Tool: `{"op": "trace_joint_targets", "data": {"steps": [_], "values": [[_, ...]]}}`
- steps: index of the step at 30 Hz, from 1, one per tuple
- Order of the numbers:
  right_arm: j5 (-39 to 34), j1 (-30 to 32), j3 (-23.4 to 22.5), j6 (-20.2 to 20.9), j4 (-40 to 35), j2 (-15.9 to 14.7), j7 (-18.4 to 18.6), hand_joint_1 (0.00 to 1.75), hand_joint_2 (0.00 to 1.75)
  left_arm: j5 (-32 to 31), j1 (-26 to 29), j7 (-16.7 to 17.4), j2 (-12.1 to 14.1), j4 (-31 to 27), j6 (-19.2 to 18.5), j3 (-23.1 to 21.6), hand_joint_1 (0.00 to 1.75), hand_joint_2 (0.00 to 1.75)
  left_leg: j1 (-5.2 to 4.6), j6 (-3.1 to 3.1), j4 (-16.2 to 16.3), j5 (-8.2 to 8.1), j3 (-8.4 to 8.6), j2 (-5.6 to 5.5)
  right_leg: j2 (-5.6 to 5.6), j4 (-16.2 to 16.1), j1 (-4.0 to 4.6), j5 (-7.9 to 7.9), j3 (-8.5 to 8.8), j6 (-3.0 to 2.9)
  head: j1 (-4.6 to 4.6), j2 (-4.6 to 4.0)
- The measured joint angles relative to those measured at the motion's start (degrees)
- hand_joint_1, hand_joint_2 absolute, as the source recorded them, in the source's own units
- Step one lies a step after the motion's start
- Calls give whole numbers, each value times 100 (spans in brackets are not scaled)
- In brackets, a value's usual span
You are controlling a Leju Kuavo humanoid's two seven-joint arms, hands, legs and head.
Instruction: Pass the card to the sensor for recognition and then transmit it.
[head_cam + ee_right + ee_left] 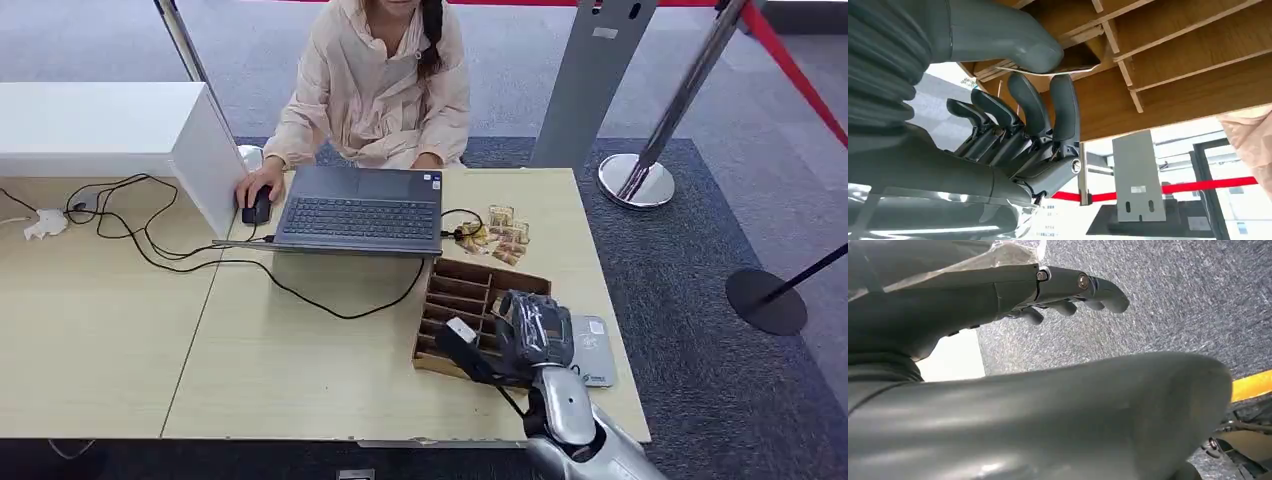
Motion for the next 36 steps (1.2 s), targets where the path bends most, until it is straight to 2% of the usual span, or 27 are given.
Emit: {"op": "trace_joint_targets", "data": {"steps": [10, 20, 36], "values": [[344, 6, 2, 81, -136, -4, 0, 175, 175, -11, 1, -48, -2, 0, 55, 0, 0, 0, 0, 0, 0, 0, 0, 0, 0, 0, 0, 0, -1, 0, 0, 0], [737, 6, 46, 310, -781, -20, 0, 175, 175, 13, 2, -59, -4, 0, 90, 0, 0, 0, 0, 0, 0, 0, -1, 0, 0, 0, 0, 0, -1, 0, 0, 0], [1189, 7, 199, 448, -1646, -59, 0, 175, 175, 31, 3, -66, -9, 0, 120, 0, 0, 0, 0, 0, 0, 0, -1, 0, 0, 0, 0, 0, -1, 0, 2, 0]]}}
